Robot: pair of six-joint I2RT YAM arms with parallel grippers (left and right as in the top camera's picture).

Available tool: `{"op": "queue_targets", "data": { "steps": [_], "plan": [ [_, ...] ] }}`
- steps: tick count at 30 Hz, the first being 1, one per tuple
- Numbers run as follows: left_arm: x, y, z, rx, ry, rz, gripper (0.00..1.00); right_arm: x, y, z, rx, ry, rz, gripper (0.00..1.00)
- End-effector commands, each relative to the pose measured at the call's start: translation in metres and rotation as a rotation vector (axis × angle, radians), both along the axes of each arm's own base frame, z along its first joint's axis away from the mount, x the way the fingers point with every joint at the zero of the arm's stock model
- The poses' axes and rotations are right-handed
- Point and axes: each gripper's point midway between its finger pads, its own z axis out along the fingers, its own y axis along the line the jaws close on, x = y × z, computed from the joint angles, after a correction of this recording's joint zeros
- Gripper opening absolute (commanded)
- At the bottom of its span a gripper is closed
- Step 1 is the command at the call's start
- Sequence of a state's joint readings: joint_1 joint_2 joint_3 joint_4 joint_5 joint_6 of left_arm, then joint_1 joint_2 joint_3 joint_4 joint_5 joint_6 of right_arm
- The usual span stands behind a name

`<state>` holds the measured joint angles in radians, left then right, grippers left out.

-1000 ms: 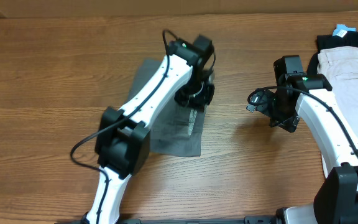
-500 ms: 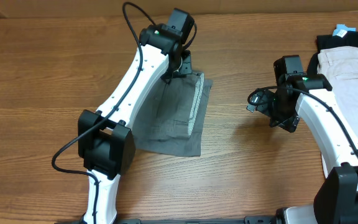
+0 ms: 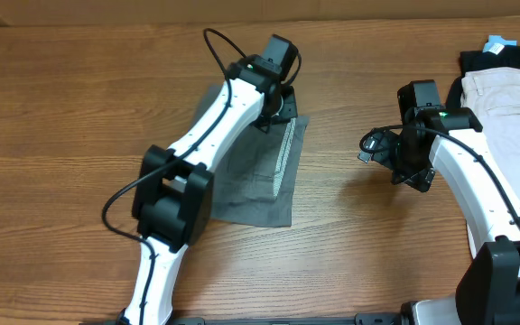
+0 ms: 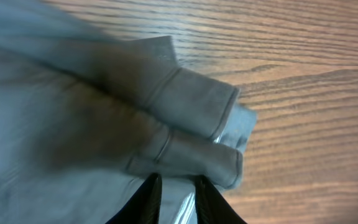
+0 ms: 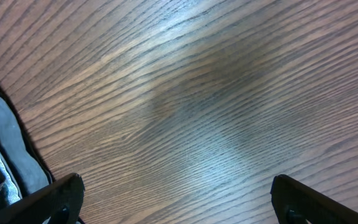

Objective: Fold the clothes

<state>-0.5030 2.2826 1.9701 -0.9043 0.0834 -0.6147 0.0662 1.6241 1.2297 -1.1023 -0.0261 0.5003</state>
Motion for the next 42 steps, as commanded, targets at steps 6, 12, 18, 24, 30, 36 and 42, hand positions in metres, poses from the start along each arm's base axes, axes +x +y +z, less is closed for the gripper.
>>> {"op": "queue_targets", "data": {
  "steps": [6,12,18,24,30,36,42],
  "plan": [
    [0.000,-0.026,-0.058,-0.077,0.071,-0.041,0.24,0.009,-0.002,0.012,-0.004,-0.042,-0.002,1.00],
    [-0.001,-0.042,-0.025,-0.148,0.053,-0.151,0.28,0.009,-0.002,0.012,-0.004,-0.042,-0.002,1.00],
    [-0.002,-0.046,0.056,-0.148,-0.056,-0.337,0.92,0.009,-0.002,0.012,-0.004,-0.042,-0.002,1.00],
    [0.000,-0.007,0.120,-0.052,-0.115,-0.322,1.00,0.009,-0.002,0.012,-0.004,-0.042,-0.002,1.00],
    [0.001,0.081,0.124,0.150,-0.049,-0.282,1.00,0.009,-0.002,0.012,-0.004,-0.042,-0.002,1.00],
    [-0.003,0.156,0.102,0.128,0.081,-0.303,1.00,0.009,-0.002,0.012,-0.004,-0.042,-0.002,1.00],
    [-0.018,0.163,0.086,-0.301,0.100,-0.456,1.00,0.009,-0.002,0.012,-0.004,-0.042,-0.002,1.00]
  ]
}}
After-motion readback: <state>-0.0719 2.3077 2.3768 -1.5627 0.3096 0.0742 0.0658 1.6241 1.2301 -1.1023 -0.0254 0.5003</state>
